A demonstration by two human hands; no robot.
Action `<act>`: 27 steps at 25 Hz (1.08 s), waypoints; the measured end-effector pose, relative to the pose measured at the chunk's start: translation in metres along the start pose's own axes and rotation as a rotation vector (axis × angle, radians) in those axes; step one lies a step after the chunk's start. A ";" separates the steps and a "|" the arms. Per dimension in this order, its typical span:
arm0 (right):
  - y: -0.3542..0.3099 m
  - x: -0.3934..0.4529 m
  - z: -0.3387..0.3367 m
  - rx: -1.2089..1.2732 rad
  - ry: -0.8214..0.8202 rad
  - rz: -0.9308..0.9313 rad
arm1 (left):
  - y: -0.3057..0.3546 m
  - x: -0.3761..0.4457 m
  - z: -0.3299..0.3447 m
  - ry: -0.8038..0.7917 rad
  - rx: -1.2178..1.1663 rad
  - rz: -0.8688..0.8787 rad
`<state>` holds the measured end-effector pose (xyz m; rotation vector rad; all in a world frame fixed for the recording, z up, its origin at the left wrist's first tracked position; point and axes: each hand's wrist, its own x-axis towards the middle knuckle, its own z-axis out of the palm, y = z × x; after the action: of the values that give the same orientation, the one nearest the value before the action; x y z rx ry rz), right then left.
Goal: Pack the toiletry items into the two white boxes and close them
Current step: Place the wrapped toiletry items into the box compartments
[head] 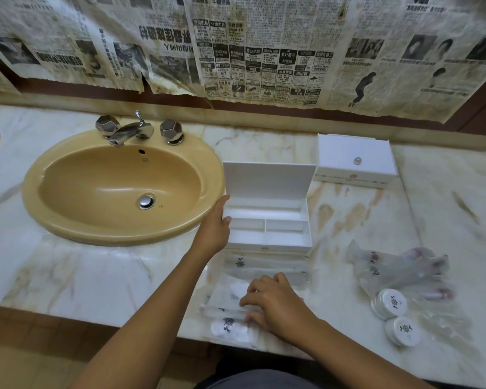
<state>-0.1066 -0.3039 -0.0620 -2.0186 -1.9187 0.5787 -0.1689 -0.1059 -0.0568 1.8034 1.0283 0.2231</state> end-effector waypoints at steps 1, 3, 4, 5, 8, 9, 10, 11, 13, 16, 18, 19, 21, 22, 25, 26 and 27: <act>0.000 0.002 -0.002 0.037 -0.008 0.009 | 0.001 0.000 0.000 -0.010 -0.038 -0.020; 0.003 0.003 -0.006 0.115 -0.044 0.042 | 0.002 0.000 -0.003 -0.025 -0.111 -0.052; 0.003 0.004 -0.007 0.148 -0.039 0.051 | 0.003 0.000 -0.004 -0.028 -0.141 -0.058; 0.003 0.005 -0.010 0.181 -0.017 0.066 | 0.003 0.000 -0.007 -0.030 -0.163 -0.062; 0.002 0.008 -0.023 0.284 0.069 0.149 | 0.003 0.004 -0.013 -0.042 -0.240 -0.111; 0.002 0.009 -0.030 0.313 0.111 0.177 | 0.004 0.005 -0.015 -0.052 -0.266 -0.140; 0.002 0.010 -0.038 0.327 0.168 0.193 | 0.005 0.005 -0.017 -0.066 -0.286 -0.163; 0.002 0.013 -0.048 0.323 0.235 0.200 | 0.008 0.005 -0.019 -0.080 -0.293 -0.174; 0.001 0.021 -0.069 0.241 0.391 0.190 | 0.010 0.005 -0.022 -0.092 -0.292 -0.181; 0.003 0.043 -0.087 0.042 0.573 0.145 | 0.004 0.008 -0.025 -0.112 -0.297 -0.166; 0.007 0.059 -0.084 -0.071 0.576 0.132 | 0.003 0.009 -0.026 -0.129 -0.309 -0.172; 0.009 0.065 -0.079 -0.125 0.541 0.129 | 0.003 0.009 -0.027 -0.131 -0.304 -0.175; 0.015 0.076 -0.066 -0.240 0.425 0.133 | 0.004 0.008 -0.029 -0.142 -0.295 -0.180; 0.017 0.080 -0.061 -0.305 0.342 0.139 | 0.004 0.008 -0.030 -0.153 -0.294 -0.179; 0.017 0.089 -0.056 -0.391 0.200 0.146 | 0.003 0.008 -0.032 -0.178 -0.292 -0.158; 0.017 0.091 -0.056 -0.382 0.172 0.141 | 0.003 0.008 -0.032 -0.177 -0.294 -0.150; 0.015 0.093 -0.058 -0.361 0.126 0.144 | 0.003 0.009 -0.032 -0.173 -0.296 -0.145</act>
<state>-0.0627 -0.2084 -0.0265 -2.3619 -1.9223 0.1343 -0.1796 -0.0787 -0.0415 1.4483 0.9447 0.1203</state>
